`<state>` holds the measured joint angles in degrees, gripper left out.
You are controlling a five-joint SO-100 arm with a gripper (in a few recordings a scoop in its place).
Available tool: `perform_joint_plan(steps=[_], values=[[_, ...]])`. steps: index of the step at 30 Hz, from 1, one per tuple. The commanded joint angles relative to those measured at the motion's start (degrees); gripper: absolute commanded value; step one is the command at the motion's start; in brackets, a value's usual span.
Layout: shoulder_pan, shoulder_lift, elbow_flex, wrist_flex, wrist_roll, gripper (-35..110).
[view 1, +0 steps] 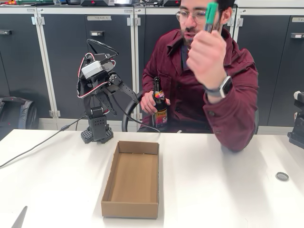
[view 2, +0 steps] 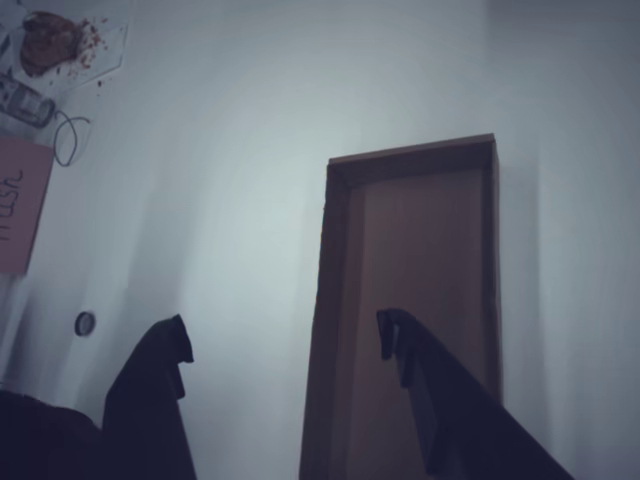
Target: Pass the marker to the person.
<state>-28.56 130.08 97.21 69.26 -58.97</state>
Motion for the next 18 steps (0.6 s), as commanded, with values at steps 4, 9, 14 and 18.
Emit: perform_joint_plan(steps=[4,9,14,18], values=[[0.53,2.11,0.26,-1.41,0.26,41],[0.53,1.93,0.26,-1.49,0.44,41],[0.53,2.02,0.62,-1.67,0.44,41],[0.44,2.2,0.62,-1.67,0.53,41]])
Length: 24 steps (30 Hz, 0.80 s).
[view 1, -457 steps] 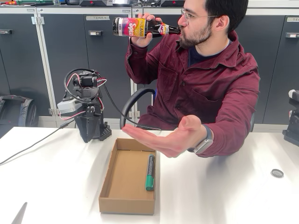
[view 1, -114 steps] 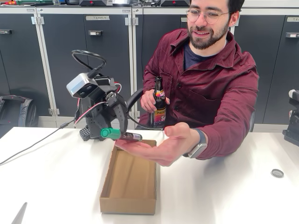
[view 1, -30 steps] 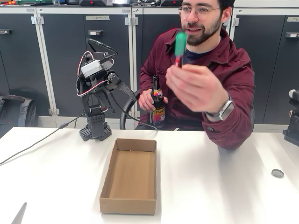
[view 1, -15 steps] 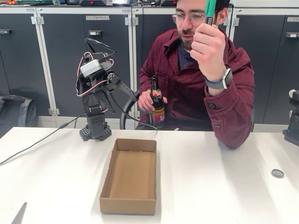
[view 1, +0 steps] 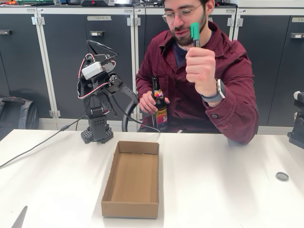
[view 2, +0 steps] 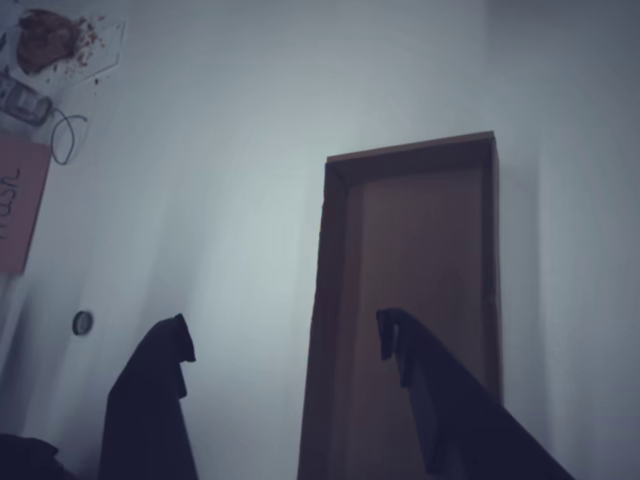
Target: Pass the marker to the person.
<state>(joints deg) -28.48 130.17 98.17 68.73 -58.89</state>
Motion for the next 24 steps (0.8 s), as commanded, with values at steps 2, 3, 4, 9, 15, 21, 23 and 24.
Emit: perform_joint_plan(steps=[2,3,4,9,15,21,23,24], values=[[0.35,2.11,-0.09,-1.32,0.44,41],[0.35,2.11,0.09,-1.49,0.44,41],[0.44,2.2,0.18,-1.67,0.44,41],[0.44,2.2,0.53,-1.93,0.53,41],[0.53,2.29,0.53,-2.11,0.53,41],[0.62,2.11,0.53,-2.46,0.7,41],[0.62,2.02,0.53,-2.64,0.7,41],[0.62,2.02,0.53,-2.72,0.7,41]])
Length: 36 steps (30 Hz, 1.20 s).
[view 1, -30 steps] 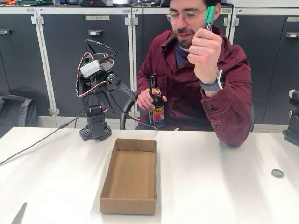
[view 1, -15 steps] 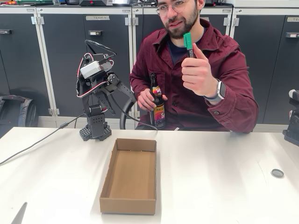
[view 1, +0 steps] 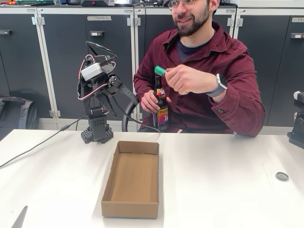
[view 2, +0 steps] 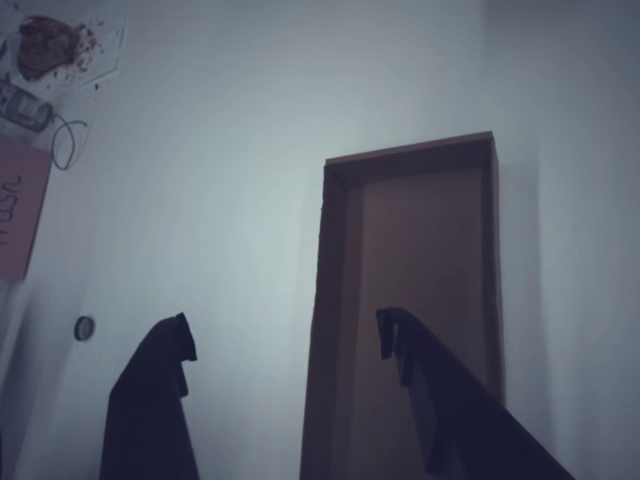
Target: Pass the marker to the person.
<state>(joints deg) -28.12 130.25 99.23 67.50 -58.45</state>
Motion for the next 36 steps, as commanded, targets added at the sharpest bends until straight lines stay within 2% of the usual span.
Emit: perform_joint_plan(steps=[1,36], values=[[0.26,1.85,-0.53,-1.41,0.35,41],[0.35,2.29,0.53,-1.58,0.97,41]])
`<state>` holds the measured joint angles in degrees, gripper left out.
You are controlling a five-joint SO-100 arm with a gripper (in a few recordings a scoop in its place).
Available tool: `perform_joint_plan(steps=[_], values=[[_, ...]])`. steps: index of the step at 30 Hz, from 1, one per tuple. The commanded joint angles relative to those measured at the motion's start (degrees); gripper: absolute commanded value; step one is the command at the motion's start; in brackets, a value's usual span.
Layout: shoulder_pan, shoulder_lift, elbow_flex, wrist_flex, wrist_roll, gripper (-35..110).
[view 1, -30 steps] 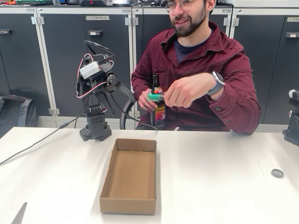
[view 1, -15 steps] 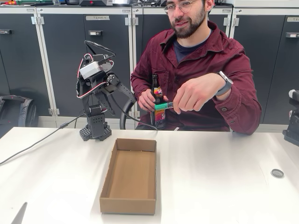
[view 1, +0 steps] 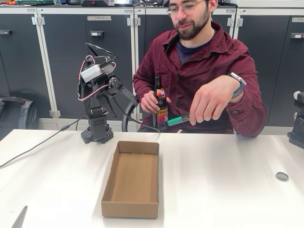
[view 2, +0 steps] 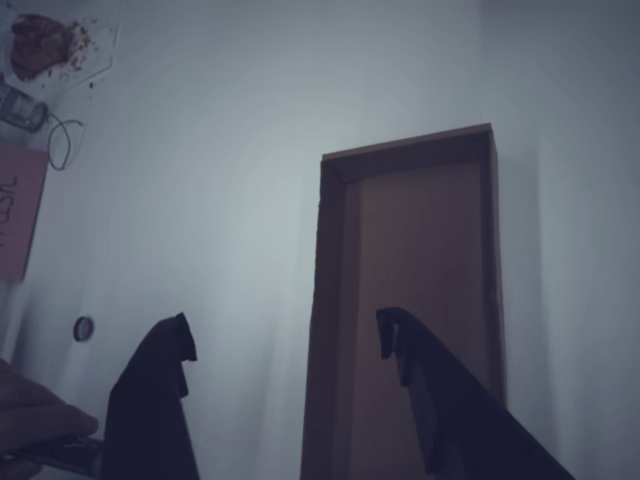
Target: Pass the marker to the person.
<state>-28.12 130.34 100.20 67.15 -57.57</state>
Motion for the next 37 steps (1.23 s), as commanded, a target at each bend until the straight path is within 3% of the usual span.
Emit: perform_joint_plan(steps=[1,37], values=[[0.35,2.2,-0.62,-1.23,0.09,41],[0.18,2.11,-1.49,-1.05,-0.18,41]])
